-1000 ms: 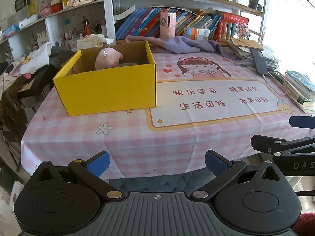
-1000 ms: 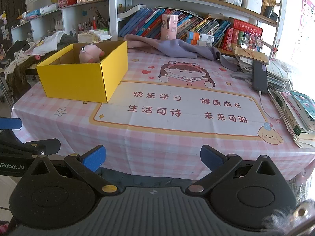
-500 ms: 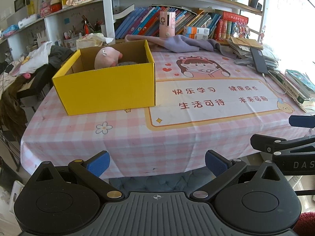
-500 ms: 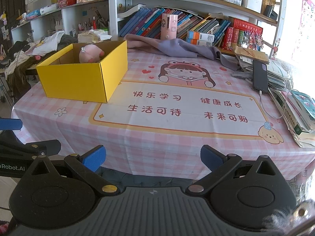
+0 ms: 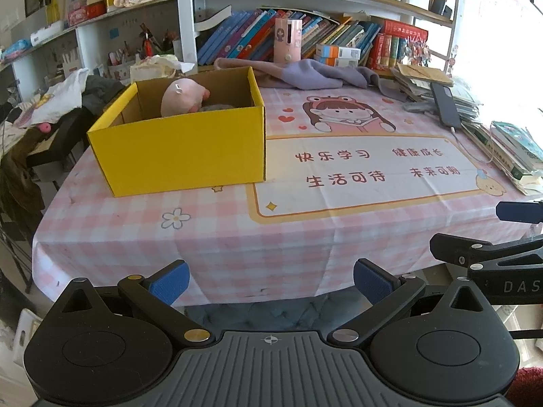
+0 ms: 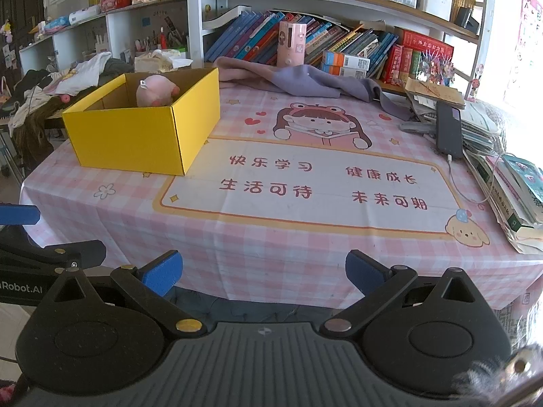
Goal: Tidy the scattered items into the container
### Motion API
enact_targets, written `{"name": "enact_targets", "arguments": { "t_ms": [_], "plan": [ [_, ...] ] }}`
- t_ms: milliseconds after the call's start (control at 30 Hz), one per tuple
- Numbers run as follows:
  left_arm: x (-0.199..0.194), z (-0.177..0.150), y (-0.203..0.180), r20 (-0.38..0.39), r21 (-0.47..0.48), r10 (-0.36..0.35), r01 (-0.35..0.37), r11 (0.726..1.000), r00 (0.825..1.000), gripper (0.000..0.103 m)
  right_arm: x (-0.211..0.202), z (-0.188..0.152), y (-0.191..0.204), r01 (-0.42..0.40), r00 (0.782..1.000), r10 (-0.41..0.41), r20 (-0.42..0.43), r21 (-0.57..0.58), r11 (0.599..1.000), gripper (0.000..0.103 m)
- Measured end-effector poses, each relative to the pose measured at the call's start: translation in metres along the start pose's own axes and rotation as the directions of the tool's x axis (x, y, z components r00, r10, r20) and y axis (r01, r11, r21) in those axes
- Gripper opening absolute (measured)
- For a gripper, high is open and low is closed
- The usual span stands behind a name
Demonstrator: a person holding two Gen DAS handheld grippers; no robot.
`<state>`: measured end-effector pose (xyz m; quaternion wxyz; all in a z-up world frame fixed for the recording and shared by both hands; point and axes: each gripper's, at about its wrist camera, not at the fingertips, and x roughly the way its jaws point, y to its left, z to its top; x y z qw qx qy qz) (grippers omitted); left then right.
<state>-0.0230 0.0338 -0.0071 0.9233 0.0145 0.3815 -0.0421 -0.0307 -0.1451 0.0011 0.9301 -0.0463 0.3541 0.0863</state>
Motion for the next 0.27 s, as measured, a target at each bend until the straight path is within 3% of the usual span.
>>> {"name": "enact_targets", "arguments": {
  "t_ms": [267],
  "plan": [
    [-0.0005, 0.0038, 0.0016, -0.001, -0.005, 0.001, -0.001, 1.0, 1.0, 0.103, 0.0019, -0.0028, 0.0012, -0.007, 1.0, 0.007, -0.006, -0.006, 1.0, 0.103]
  ]
}}
